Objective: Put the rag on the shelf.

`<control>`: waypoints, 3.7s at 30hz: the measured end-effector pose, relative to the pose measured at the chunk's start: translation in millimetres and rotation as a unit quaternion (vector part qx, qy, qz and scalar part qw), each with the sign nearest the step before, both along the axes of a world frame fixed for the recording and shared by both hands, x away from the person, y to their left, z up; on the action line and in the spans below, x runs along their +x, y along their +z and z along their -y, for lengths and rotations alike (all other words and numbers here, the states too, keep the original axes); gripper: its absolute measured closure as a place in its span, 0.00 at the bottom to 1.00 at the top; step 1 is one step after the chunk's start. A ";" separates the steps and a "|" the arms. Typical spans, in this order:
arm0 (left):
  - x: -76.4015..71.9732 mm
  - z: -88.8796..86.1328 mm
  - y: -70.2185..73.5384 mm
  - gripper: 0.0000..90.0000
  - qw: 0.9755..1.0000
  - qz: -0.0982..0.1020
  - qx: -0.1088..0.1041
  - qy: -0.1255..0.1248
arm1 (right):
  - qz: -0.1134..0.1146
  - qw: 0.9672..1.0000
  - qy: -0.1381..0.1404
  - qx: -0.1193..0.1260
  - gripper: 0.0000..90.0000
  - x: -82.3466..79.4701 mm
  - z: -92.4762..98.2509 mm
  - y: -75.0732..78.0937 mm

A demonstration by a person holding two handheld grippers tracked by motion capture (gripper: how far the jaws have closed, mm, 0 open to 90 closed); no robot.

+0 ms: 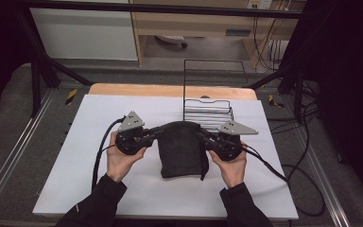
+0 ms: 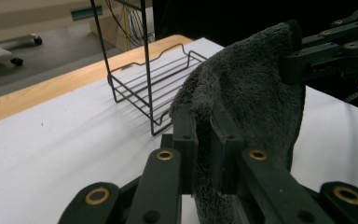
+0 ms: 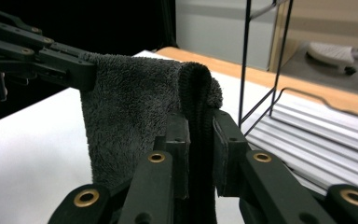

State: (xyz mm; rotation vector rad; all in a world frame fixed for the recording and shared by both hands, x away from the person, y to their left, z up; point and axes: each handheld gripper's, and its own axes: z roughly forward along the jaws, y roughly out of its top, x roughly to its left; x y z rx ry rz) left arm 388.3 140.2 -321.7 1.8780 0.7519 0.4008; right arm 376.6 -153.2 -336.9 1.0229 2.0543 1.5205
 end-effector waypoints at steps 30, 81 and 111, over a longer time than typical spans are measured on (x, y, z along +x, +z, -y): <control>19.7 43.6 51.3 0.91 0.996 0.063 -0.058 0.006 | 0.083 0.994 -0.067 0.031 0.88 -7.3 33.5 48.0; 57.7 82.7 157.4 0.91 0.978 0.176 -0.109 0.031 | 0.216 0.966 -0.136 0.050 0.89 23.1 62.7 156.3; 91.9 92.2 211.0 0.91 0.969 0.208 -0.117 0.072 | 0.252 0.954 -0.144 0.072 0.89 72.2 63.5 205.5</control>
